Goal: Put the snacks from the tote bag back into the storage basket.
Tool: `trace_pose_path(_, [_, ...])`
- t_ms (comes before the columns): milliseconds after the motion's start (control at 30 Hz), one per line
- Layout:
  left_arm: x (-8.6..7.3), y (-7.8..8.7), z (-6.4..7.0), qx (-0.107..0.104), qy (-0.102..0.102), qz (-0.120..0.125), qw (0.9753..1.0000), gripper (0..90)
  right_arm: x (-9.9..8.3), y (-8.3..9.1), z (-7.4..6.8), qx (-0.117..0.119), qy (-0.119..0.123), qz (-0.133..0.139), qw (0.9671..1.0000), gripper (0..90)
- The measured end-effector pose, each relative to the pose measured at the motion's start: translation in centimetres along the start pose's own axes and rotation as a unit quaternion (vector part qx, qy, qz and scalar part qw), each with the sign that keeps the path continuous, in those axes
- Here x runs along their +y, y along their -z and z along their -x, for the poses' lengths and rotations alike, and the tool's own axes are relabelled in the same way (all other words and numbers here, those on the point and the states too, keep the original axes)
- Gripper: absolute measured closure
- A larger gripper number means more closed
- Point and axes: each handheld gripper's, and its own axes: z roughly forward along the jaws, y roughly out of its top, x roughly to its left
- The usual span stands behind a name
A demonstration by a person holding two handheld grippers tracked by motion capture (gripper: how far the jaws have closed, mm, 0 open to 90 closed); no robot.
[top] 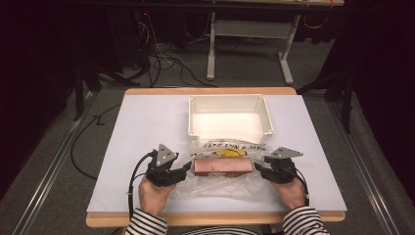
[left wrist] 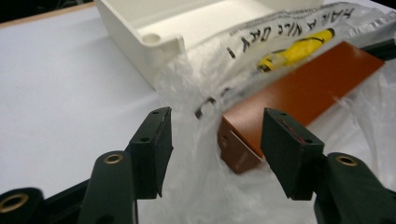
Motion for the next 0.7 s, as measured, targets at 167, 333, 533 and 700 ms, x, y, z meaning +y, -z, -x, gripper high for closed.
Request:
trace_pose_path(167, [0.9,-2.2,-1.0,-0.007,0.021,-0.016,0.9996,41.6,0.4,1.8,0.1,0.008,-0.001,0.024,0.9997,49.7])
trace_pose_path(333, [1.1,-4.5,-1.5,-0.005,0.028,-0.026,0.9993,40.9,1.2,3.3,0.1,0.015,-0.005,0.049,0.9987,45.8])
trace_pose_path(533, [1.2,-5.7,-2.1,-0.009,0.046,-0.024,0.9986,42.7,2.6,3.1,0.7,-0.003,-0.023,0.053,0.9983,42.9])
trace_pose_path(700, [0.9,-6.6,-2.4,-0.021,0.051,-0.036,0.9978,52.6,2.8,0.9,1.7,-0.007,-0.046,0.019,0.9988,41.3])
